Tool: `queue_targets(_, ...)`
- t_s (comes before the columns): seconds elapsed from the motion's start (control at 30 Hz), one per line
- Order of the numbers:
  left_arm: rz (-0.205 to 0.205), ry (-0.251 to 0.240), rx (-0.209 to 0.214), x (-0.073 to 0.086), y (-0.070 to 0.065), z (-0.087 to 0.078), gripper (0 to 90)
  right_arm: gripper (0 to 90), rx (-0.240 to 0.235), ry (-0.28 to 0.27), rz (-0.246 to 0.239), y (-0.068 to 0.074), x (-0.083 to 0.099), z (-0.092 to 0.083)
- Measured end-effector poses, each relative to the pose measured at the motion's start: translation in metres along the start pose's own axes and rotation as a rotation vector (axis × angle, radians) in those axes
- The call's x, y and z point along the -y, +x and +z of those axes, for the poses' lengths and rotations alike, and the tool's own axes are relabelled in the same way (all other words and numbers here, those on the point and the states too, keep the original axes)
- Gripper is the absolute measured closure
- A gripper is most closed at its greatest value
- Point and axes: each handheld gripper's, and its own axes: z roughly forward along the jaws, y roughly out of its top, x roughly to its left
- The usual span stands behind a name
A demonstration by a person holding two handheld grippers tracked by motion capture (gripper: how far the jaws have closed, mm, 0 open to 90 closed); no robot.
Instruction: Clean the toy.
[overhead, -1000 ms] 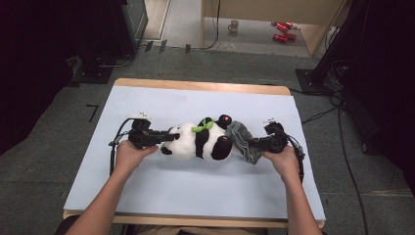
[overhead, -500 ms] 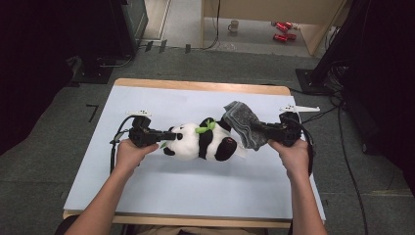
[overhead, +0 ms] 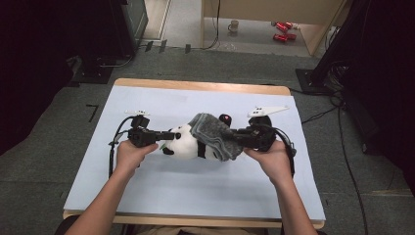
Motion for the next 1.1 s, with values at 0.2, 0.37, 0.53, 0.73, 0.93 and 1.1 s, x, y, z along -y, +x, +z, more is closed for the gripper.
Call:
queue_targets(0.2,0.027,-0.017,-0.016,0.001,0.002,0.0,84.2,81.9,0.019,0.088,-0.019,0.001,0.008,0.021)
queue_targets(0.37,0.067,-0.032,-0.019,0.002,0.001,0.001,82.6,81.9,0.05,0.112,-0.021,-0.006,0.015,0.029)
queue_targets(0.53,0.192,-0.062,-0.042,0.003,-0.003,-0.001,71.9,82.0,0.078,0.107,-0.029,-0.01,0.016,0.032)
queue_targets(0.73,0.306,-0.091,-0.055,0.007,-0.009,-0.01,46.2,82.0,0.094,0.077,-0.03,-0.016,0.015,0.034)
queue_targets(0.93,0.367,-0.082,-0.016,0.011,-0.015,-0.019,39.5,82.0,0.102,0.061,-0.025,-0.021,0.012,0.036)
queue_targets(1.1,0.388,-0.091,0.001,0.016,-0.017,-0.024,38.8,82.0,0.11,0.05,-0.025,-0.026,0.009,0.037)
